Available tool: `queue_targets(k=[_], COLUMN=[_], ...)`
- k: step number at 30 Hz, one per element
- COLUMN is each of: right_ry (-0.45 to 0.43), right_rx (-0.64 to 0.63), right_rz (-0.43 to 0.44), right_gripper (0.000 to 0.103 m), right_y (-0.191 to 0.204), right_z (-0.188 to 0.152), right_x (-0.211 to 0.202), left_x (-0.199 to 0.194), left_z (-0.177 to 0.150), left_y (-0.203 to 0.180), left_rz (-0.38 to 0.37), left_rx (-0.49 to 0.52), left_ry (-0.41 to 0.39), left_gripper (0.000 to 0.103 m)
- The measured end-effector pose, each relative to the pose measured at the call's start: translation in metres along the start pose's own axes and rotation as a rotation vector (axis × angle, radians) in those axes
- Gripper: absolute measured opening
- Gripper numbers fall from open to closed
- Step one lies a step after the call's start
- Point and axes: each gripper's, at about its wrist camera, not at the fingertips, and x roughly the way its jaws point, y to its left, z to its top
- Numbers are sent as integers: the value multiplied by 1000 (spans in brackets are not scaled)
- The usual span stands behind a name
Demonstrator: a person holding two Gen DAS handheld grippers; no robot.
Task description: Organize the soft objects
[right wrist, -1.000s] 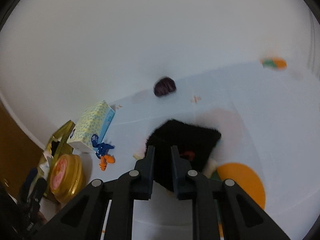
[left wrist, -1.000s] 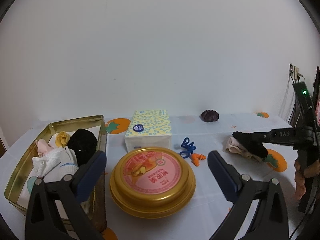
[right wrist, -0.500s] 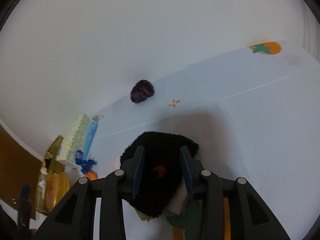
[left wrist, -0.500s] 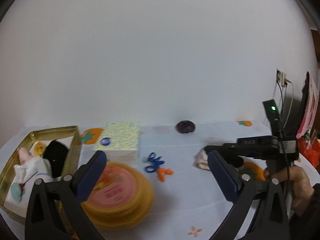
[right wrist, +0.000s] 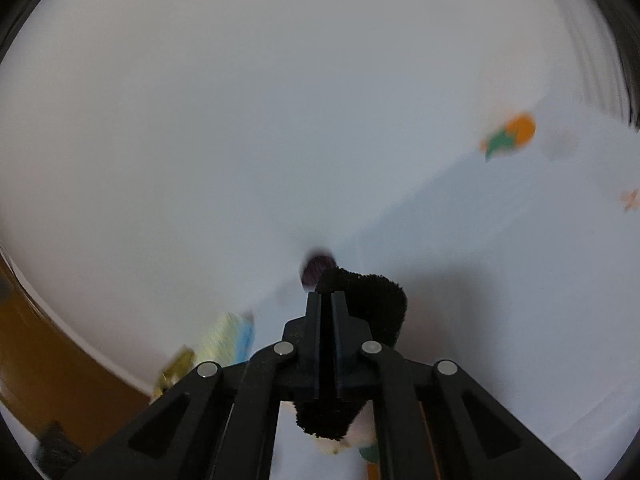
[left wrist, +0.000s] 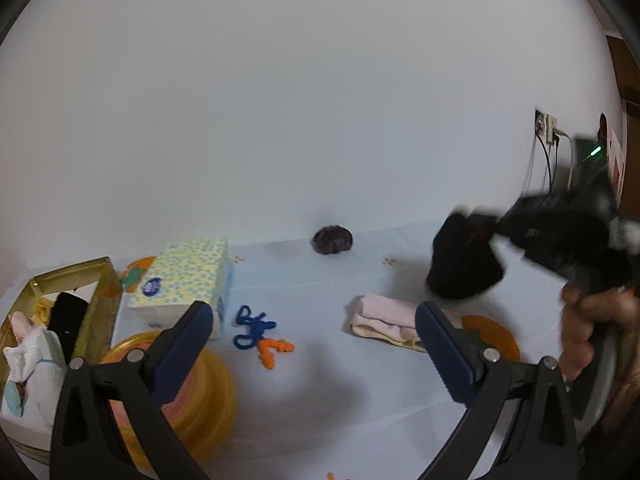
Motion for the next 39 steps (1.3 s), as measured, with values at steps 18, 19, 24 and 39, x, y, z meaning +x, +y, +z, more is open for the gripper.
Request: queue_targets(k=[18,19,24,39], right_ry=[-195,-196,-197,-176], right_rx=[-90,-93,-109,-167], right_rz=[-32,-30,-23,-61], right_gripper=[6,6,6,6], right_y=[18,18,21,47], right_z=[10,11,8,-22], right_x=[-53,-55,-55,-41], left_x=[132,130,100,9], left_z=[2,2,4,9], left_y=[-62,-61,-50,3], left_rz=[-103,-141,-193,-109], left_rx=[-40,-49,-75,-16], left_ry=[410,402,289,34], left_gripper=[39,9,7,7])
